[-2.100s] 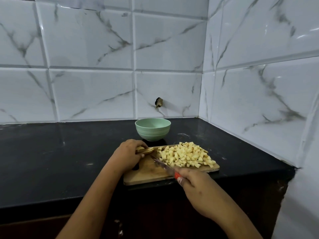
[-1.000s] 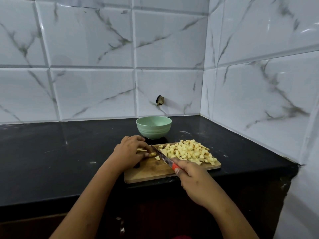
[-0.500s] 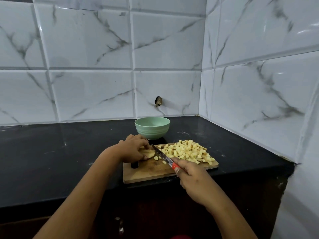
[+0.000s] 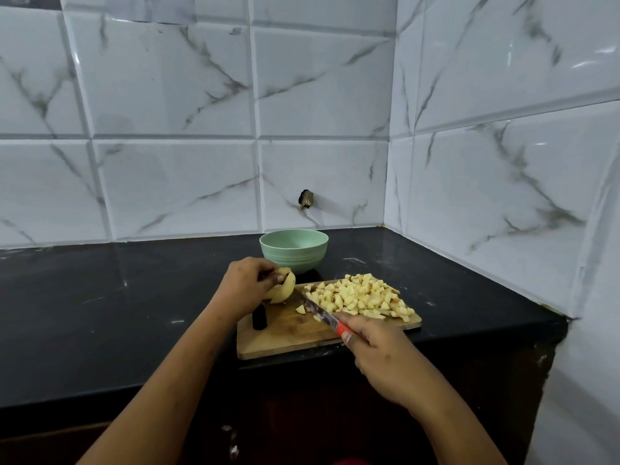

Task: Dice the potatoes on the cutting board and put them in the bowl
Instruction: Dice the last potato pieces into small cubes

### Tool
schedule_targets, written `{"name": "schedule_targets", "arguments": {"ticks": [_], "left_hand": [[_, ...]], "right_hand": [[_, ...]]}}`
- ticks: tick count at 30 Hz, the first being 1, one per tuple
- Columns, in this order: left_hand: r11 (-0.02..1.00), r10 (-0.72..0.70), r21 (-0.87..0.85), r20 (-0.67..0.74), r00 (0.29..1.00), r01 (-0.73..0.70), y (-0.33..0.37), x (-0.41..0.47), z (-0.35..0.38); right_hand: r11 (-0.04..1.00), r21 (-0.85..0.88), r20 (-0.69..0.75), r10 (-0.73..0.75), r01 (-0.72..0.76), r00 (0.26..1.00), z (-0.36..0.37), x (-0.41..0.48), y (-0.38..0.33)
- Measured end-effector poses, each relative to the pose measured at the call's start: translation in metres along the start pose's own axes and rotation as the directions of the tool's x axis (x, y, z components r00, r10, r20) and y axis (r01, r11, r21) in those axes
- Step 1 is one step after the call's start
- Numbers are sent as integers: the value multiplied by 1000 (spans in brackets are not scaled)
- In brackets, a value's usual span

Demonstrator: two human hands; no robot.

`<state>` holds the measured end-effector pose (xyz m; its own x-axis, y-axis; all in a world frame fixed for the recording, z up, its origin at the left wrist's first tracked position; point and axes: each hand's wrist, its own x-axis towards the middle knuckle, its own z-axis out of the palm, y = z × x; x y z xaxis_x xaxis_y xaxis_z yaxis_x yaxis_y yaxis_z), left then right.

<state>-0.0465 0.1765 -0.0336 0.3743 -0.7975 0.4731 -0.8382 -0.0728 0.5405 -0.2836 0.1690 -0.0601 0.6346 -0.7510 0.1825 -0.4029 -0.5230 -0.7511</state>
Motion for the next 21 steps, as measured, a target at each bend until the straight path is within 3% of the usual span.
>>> {"name": "schedule_targets", "arguments": {"ticks": [4,8,14,21], "left_hand": [[1000,-10,13,-43,999,11,-3,1,2],[1000,-8,3,-32,999,8,-2,4,3],[999,29,-23,72,997,-27,3,7,4],[993,26,108,137,990,-41,5,13,8]], "right_hand": [[994,-107,62,15,-8,998,-3,-3,-3],[978,-209,14,30,-26,999,-5,-2,-10],[988,-156,-21,-21,17,1000,-7,1,-17],[999,-54,-18,-4,3,1000,-6,2,-10]]}}
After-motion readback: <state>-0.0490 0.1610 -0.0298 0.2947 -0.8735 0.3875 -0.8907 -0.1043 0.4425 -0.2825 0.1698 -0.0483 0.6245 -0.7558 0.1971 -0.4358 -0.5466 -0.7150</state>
